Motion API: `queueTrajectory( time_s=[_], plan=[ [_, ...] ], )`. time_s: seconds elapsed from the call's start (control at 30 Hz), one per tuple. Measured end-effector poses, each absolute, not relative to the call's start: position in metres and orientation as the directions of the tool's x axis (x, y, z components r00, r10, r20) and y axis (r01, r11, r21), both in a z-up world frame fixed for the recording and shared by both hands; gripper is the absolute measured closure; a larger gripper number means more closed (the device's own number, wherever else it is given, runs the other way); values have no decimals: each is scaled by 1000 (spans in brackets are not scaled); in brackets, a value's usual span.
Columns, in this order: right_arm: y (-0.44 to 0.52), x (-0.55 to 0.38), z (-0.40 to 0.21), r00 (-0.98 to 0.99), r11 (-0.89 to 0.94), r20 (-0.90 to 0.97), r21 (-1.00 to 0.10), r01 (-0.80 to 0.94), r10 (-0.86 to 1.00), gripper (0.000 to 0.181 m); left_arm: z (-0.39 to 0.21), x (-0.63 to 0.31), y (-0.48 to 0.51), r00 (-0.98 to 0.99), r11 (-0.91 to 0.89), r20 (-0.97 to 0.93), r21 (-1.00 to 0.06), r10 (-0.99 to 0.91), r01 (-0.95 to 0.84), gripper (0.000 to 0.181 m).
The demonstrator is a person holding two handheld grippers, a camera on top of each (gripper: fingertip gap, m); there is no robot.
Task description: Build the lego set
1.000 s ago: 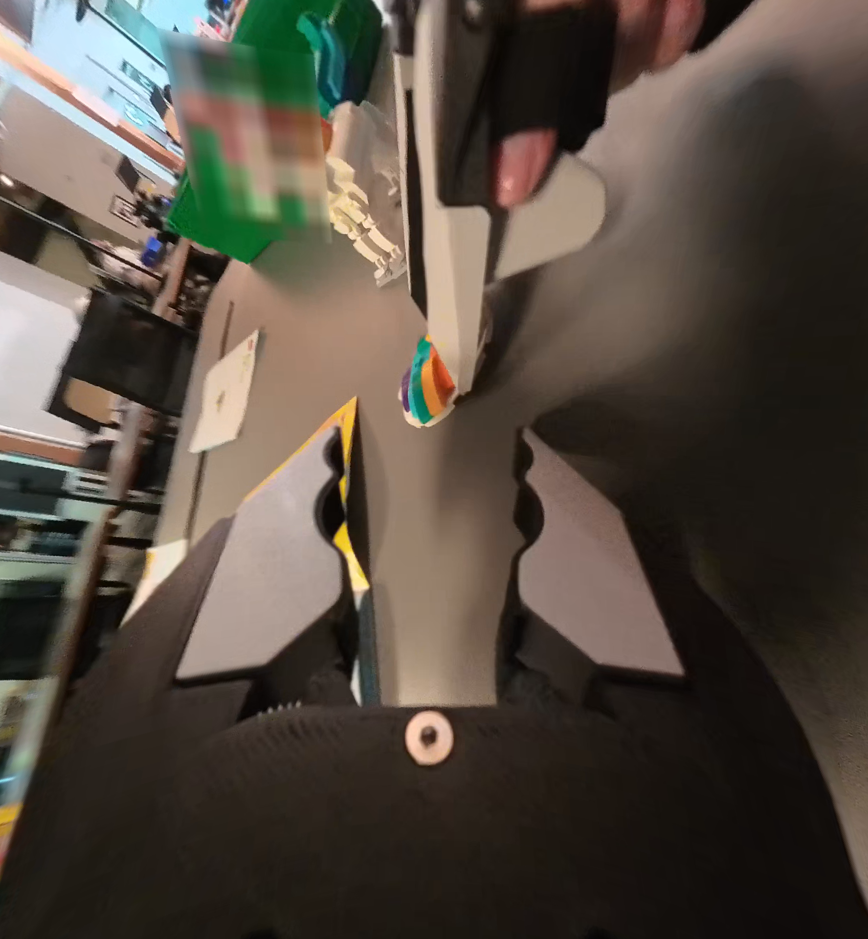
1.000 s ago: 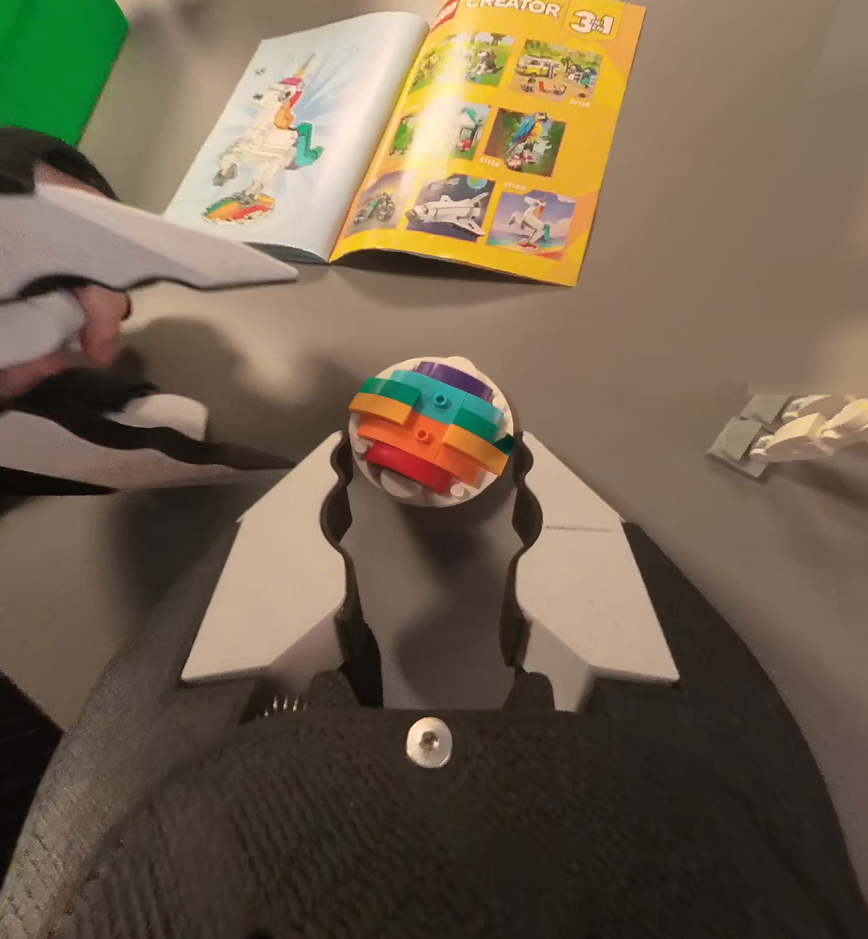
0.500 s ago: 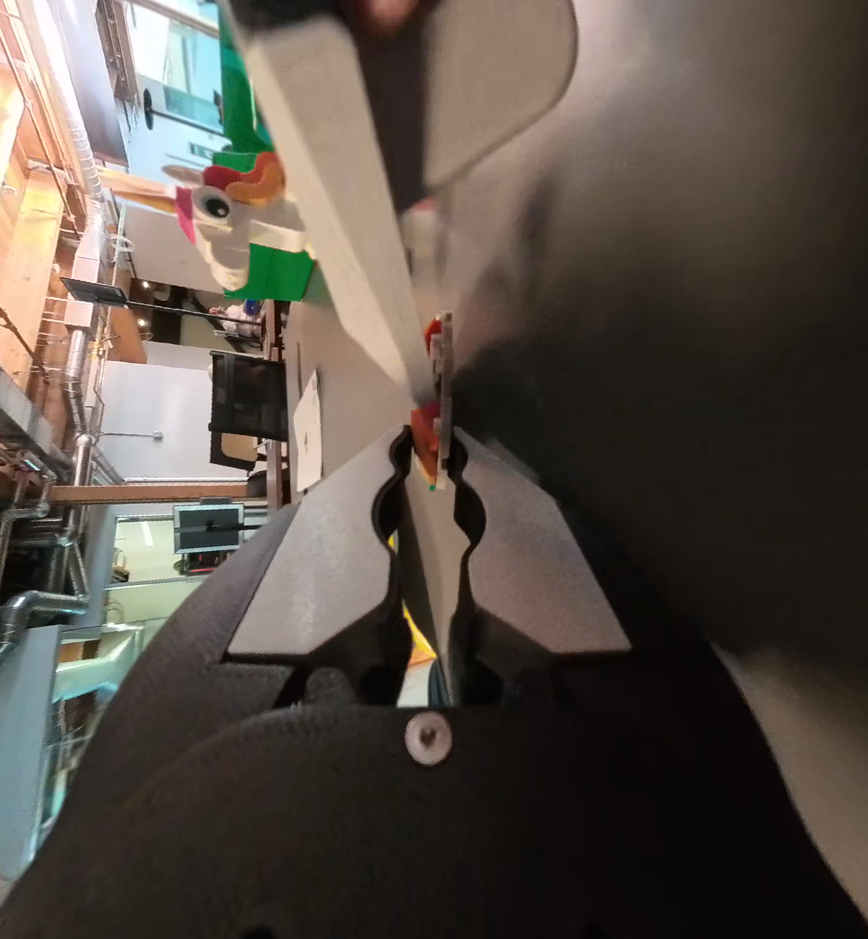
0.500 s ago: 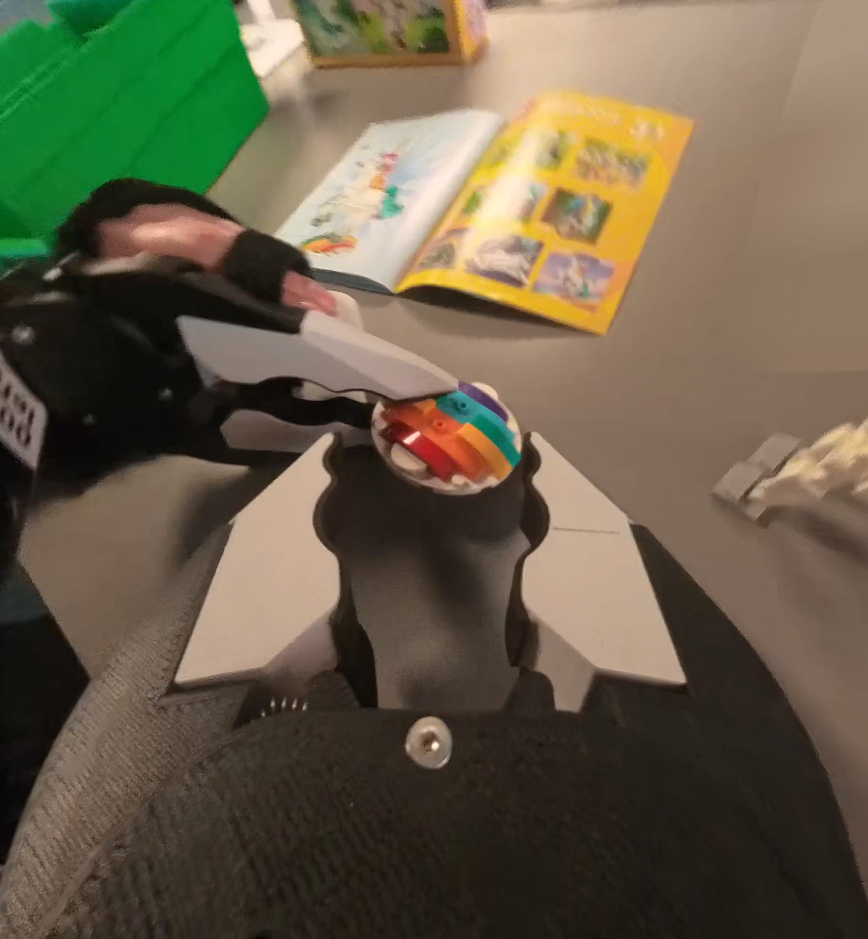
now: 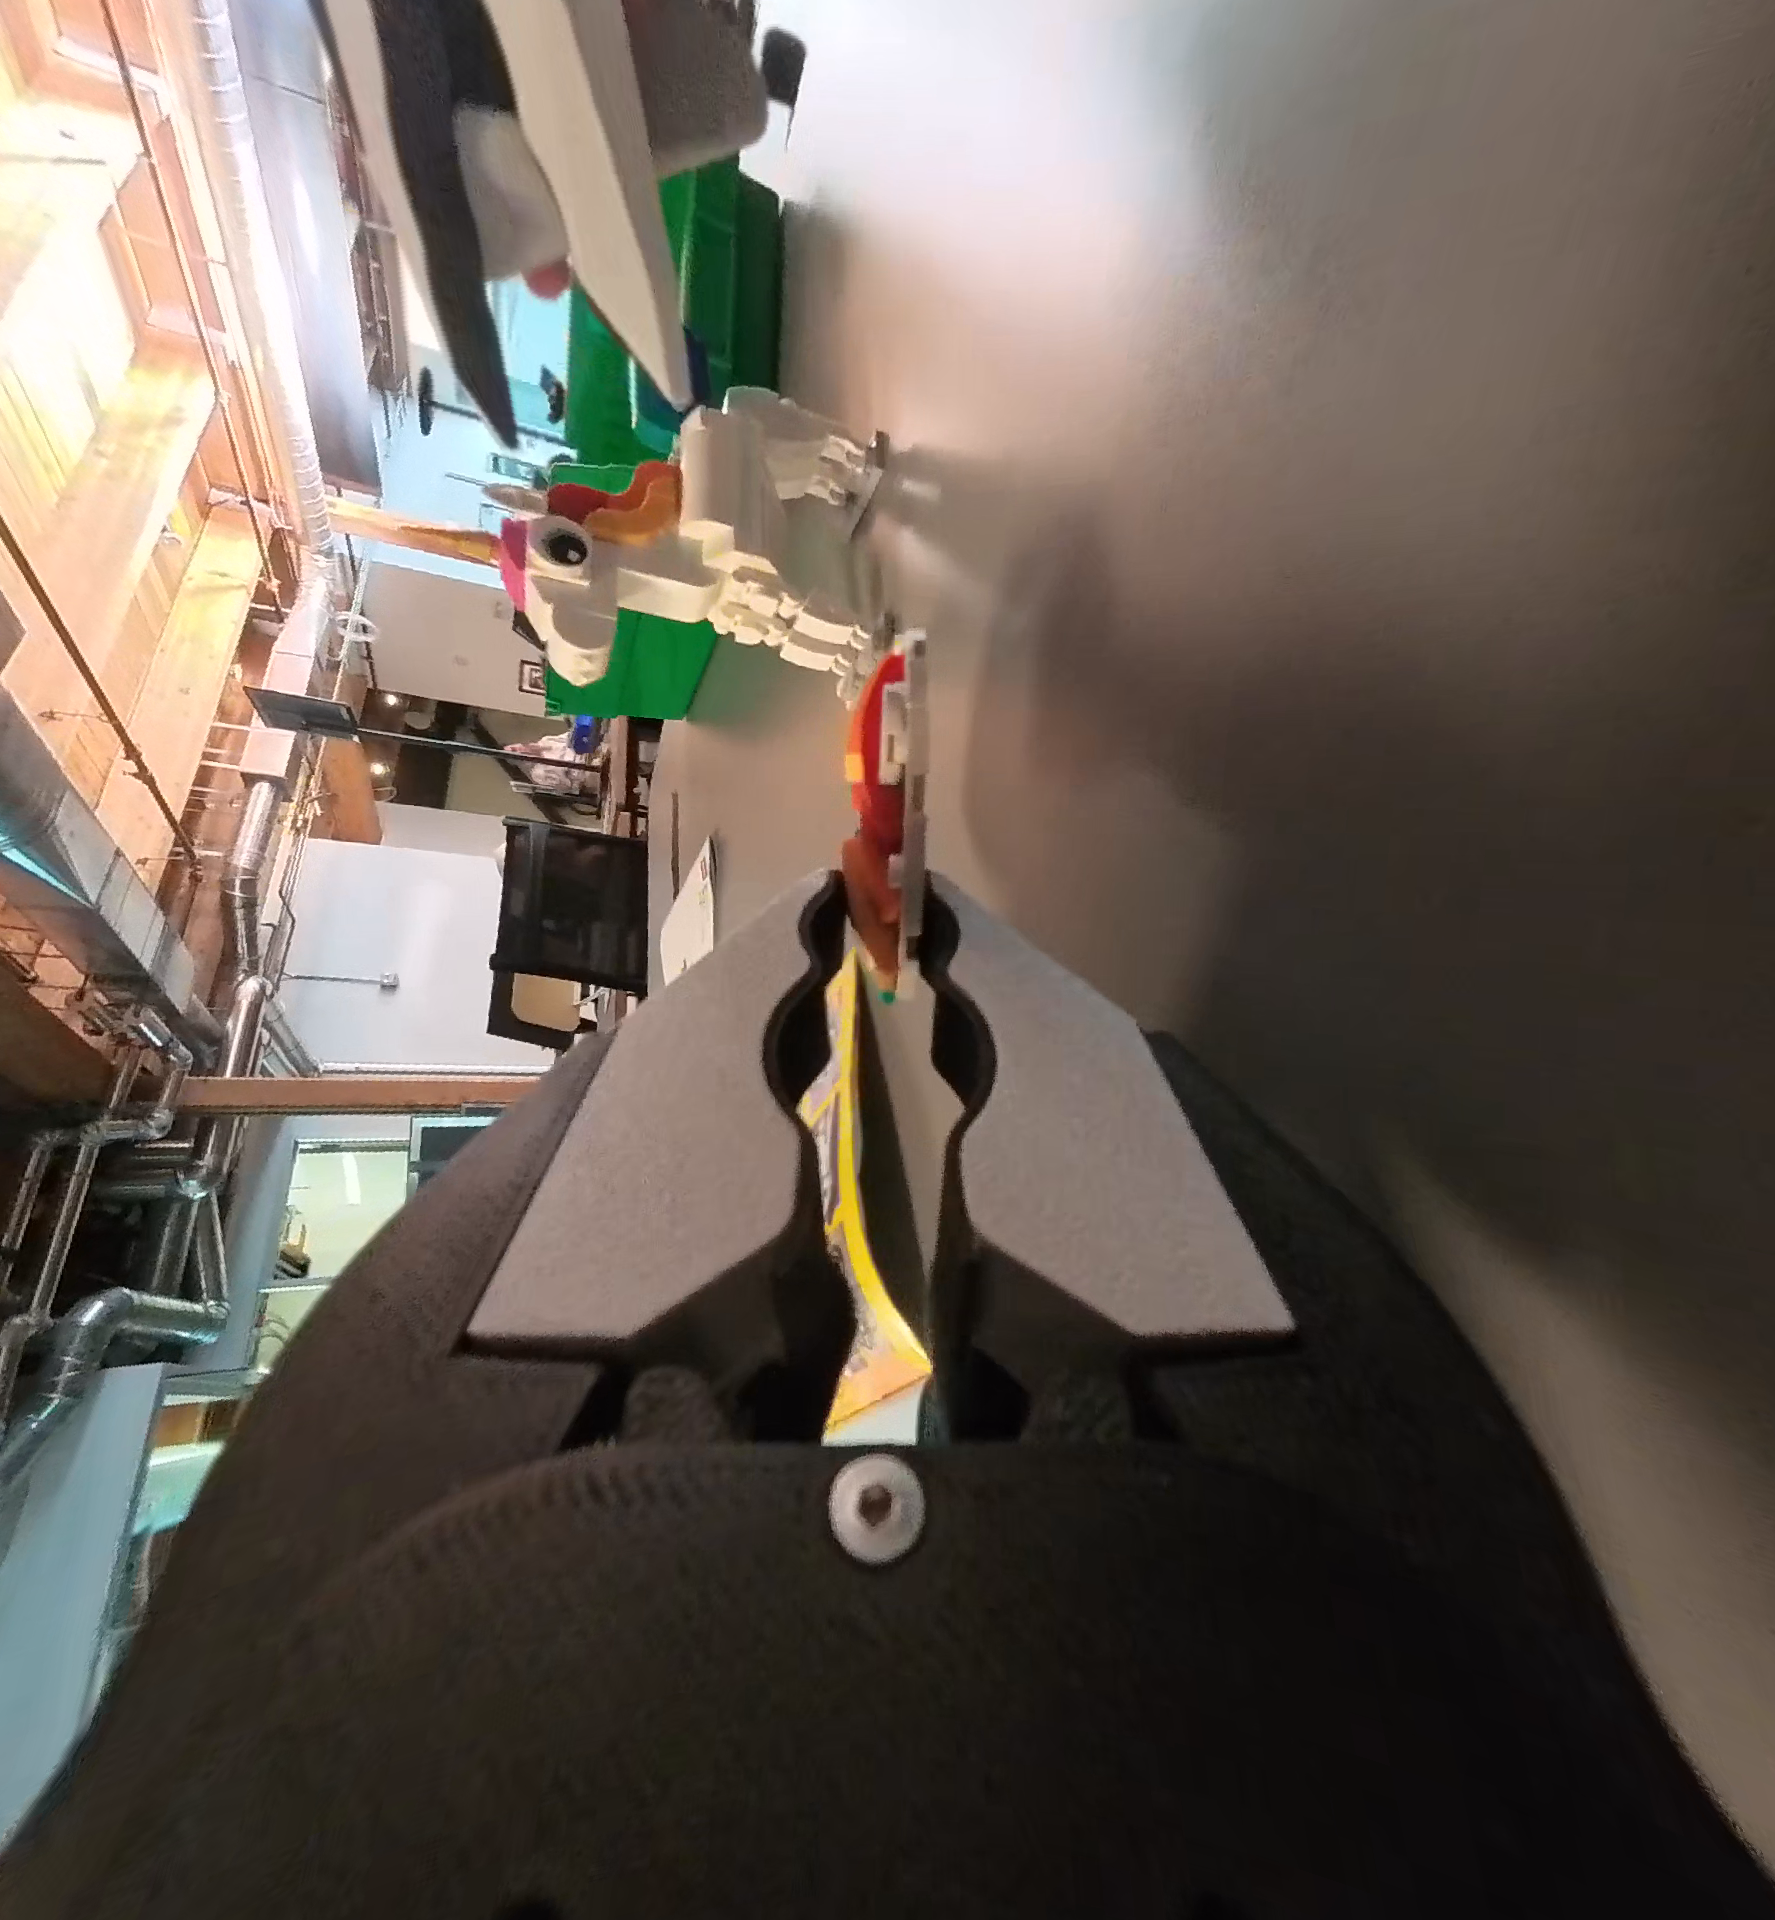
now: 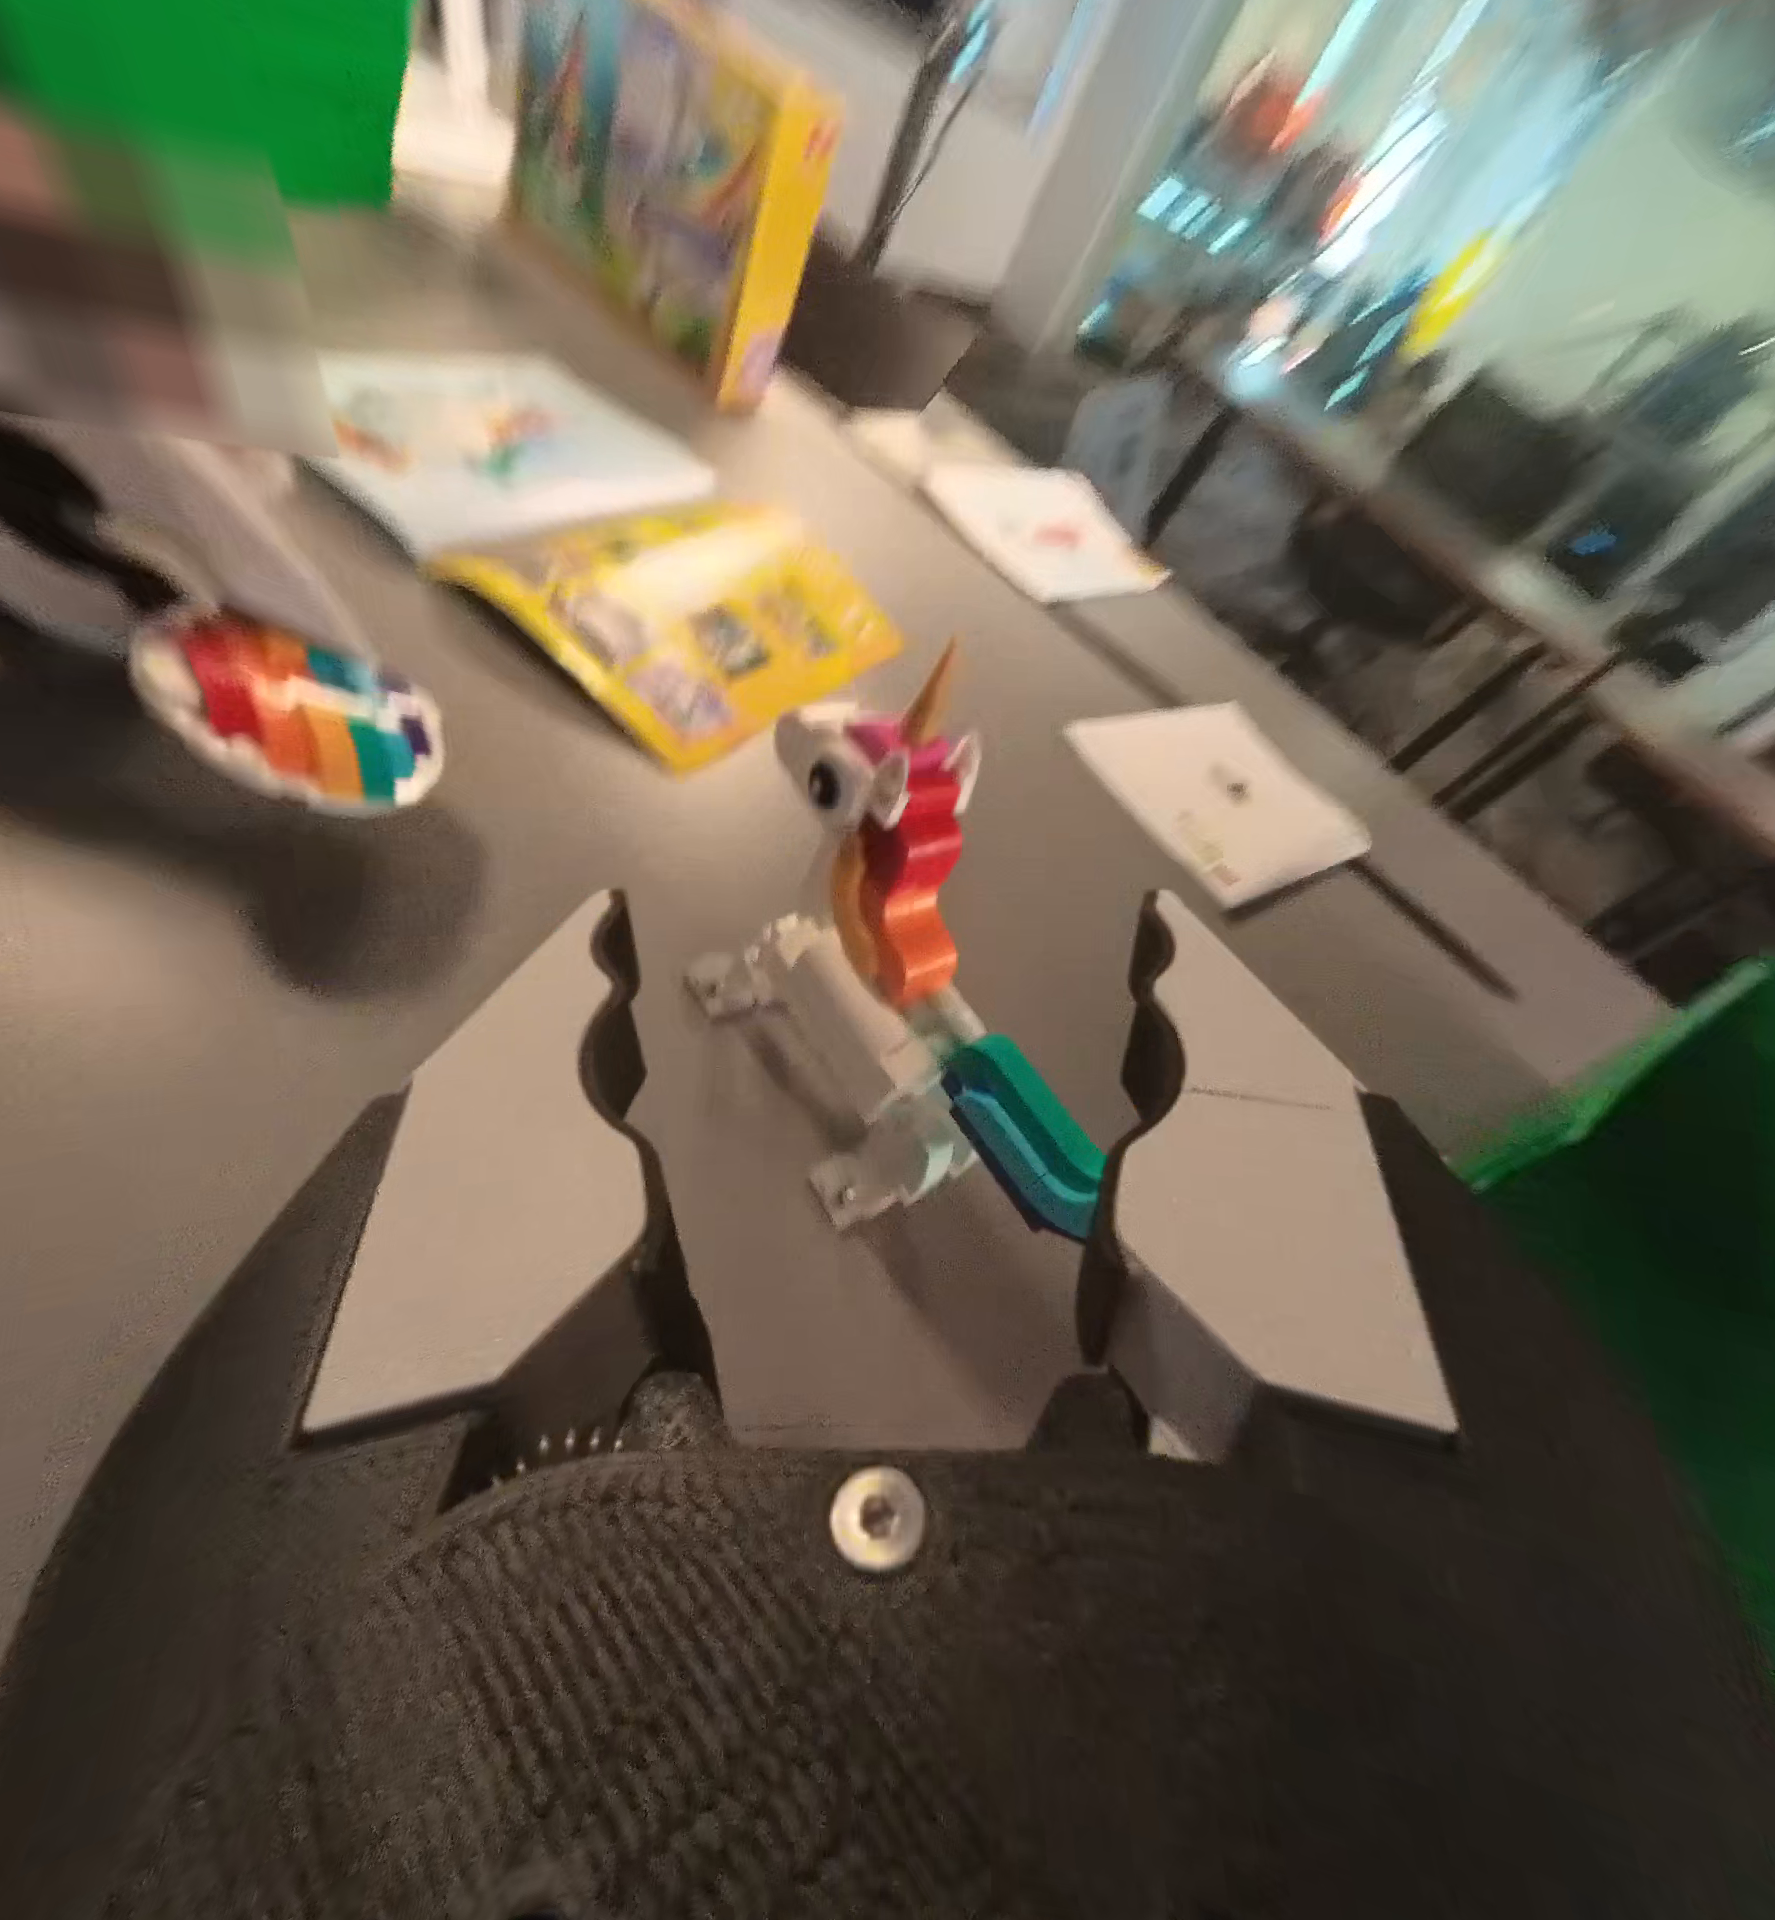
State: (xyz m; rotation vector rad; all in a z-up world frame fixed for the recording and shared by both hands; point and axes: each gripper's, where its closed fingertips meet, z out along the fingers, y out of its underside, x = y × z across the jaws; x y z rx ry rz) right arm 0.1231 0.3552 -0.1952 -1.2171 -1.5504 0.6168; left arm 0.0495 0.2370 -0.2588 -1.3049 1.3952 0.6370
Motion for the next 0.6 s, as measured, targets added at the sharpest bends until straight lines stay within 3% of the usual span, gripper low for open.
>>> queueTrajectory(
  time_s=[0.2,0.43,0.6],
  plan=[
    [364,114,-232,-276,418,315,-634,651,908,104,-259,52,233,125,295,-938,-225,-324,-929,169],
    [368,102,-234,-441,545,320,-489,681,839,109,-268,56,231,69,316,-942,-179,-329,-932,169],
    [364,106,-255,-532,563,186,-339,754,826,119,-267,58,229,66,329,-944,-178,-324,-927,169]
  ],
)
